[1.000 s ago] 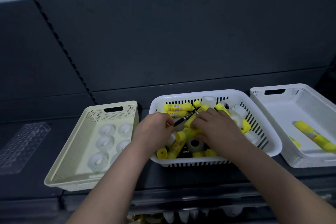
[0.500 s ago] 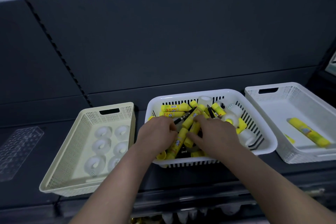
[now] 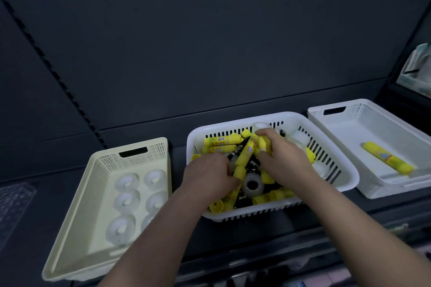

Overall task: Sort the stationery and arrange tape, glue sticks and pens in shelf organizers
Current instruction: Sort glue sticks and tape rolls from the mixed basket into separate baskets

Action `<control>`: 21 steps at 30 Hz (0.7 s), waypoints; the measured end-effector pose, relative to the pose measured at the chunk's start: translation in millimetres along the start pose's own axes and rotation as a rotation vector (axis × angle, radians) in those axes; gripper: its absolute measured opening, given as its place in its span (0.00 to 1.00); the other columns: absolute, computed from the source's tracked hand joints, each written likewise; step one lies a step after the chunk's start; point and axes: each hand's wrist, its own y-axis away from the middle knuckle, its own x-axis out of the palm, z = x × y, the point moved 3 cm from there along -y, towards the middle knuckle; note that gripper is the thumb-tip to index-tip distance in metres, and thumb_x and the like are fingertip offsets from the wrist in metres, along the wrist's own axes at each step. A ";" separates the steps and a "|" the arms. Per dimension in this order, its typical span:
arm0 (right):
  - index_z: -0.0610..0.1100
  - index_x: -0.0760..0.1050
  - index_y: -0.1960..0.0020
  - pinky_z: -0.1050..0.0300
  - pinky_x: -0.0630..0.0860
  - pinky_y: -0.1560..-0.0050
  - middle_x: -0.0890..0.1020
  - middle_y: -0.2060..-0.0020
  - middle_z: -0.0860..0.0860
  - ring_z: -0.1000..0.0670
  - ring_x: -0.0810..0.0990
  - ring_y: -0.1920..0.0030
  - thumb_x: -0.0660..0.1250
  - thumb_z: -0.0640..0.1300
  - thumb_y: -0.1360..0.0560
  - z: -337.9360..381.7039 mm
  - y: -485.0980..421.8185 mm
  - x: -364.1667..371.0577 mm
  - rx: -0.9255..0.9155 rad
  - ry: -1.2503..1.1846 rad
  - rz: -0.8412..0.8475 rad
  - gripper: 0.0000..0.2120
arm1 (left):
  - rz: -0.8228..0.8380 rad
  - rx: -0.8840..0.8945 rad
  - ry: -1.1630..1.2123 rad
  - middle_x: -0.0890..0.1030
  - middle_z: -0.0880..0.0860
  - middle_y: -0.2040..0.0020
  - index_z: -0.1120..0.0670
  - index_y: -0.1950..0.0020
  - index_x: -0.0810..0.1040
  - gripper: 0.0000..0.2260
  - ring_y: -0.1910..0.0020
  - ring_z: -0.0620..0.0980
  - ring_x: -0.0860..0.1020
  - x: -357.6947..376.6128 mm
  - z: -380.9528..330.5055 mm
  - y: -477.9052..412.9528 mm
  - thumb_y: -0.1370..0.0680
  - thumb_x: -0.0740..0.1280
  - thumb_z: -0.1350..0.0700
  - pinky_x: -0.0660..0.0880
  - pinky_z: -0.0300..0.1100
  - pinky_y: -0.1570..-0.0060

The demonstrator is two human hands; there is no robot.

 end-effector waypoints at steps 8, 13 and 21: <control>0.53 0.63 0.34 0.50 0.76 0.53 0.80 0.49 0.51 0.46 0.78 0.50 0.64 0.50 0.26 -10.6 9.6 -33.5 -0.021 0.047 0.021 0.22 | -0.041 -0.013 -0.225 0.71 0.47 0.71 0.51 0.68 0.69 0.14 0.72 0.47 0.69 4.6 -28.1 -11.7 0.34 0.71 0.46 0.60 0.38 0.74; 0.58 0.65 0.37 0.55 0.69 0.62 0.77 0.54 0.62 0.50 0.77 0.55 0.63 0.53 0.26 -52.1 0.1 -73.6 0.007 0.045 -0.101 0.18 | 0.073 -0.047 -0.093 0.72 0.47 0.67 0.49 0.65 0.68 0.13 0.68 0.47 0.72 3.5 -43.7 -20.2 0.35 0.72 0.48 0.63 0.41 0.73; 0.57 0.64 0.34 0.54 0.72 0.55 0.80 0.45 0.54 0.47 0.78 0.46 0.61 0.53 0.26 -160.4 -22.7 -105.9 0.157 0.230 -0.013 0.21 | -0.140 -0.076 0.360 0.78 0.39 0.62 0.43 0.52 0.72 0.13 0.60 0.39 0.76 -16.8 -121.1 -53.7 0.34 0.68 0.45 0.73 0.40 0.64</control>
